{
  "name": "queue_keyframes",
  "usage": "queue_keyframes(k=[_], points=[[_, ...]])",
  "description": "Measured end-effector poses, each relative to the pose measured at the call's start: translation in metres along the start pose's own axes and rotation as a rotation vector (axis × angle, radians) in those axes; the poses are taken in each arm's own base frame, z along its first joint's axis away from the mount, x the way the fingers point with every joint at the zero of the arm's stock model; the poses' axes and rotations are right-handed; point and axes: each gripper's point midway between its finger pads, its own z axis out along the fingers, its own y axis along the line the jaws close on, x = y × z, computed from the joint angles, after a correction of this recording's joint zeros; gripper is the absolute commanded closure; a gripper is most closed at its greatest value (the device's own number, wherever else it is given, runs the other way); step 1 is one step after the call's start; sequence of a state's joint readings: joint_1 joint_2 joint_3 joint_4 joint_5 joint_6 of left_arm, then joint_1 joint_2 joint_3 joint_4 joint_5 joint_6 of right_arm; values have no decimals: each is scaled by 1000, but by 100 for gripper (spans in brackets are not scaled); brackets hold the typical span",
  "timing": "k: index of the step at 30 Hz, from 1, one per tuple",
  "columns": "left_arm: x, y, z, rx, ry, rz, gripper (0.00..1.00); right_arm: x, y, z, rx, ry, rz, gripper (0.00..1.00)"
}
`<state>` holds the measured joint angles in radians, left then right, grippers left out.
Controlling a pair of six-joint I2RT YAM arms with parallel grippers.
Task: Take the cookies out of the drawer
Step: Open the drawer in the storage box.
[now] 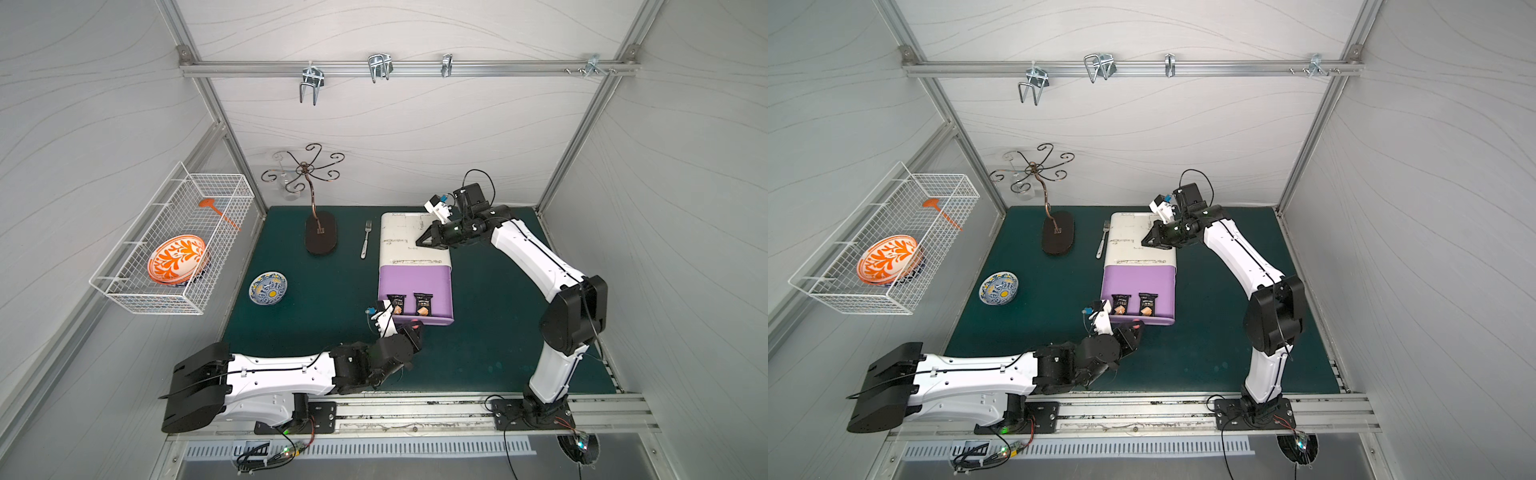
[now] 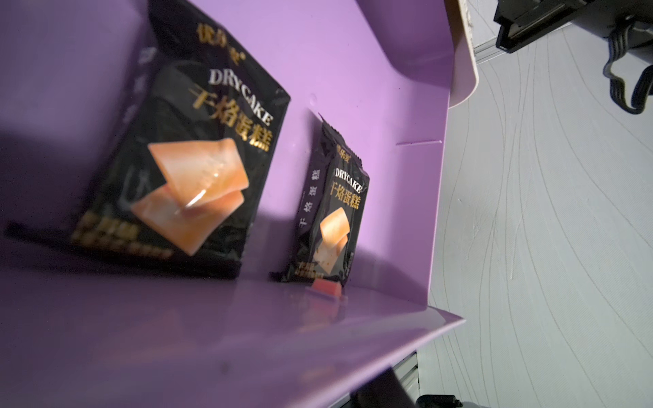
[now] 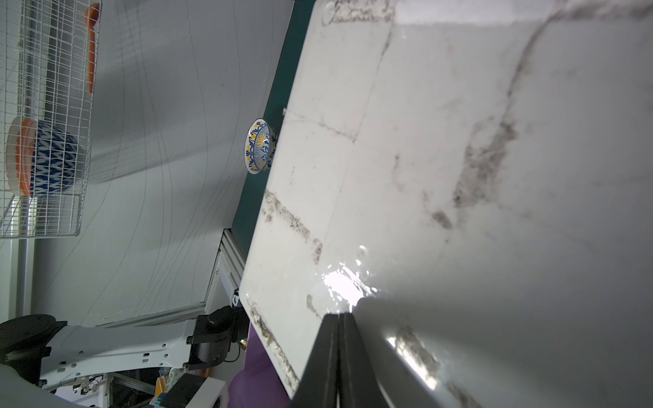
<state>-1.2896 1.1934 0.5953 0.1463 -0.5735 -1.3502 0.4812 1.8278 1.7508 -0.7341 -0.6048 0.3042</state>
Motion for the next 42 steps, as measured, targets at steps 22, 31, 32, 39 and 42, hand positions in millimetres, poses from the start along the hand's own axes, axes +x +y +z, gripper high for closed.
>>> queue_keyframes(k=[22, 31, 32, 39, 42], points=[[-1, -10, 10, -2, -3, 23, 47, 5, 1, -2, 2, 8, -27, 87], [1, 0, 2, -61, 35, 29, 27, 6, 4, -3, -7, 8, -40, 72], [-1, 1, -1, -73, 40, 30, 26, 6, 5, -3, -12, 9, -43, 69], [-31, -1, -52, -92, 49, -20, 12, 0, 10, -12, -20, 2, -38, 53], [-45, 7, -79, -98, 50, -47, 12, -3, 8, -16, -9, 1, -25, 51]])
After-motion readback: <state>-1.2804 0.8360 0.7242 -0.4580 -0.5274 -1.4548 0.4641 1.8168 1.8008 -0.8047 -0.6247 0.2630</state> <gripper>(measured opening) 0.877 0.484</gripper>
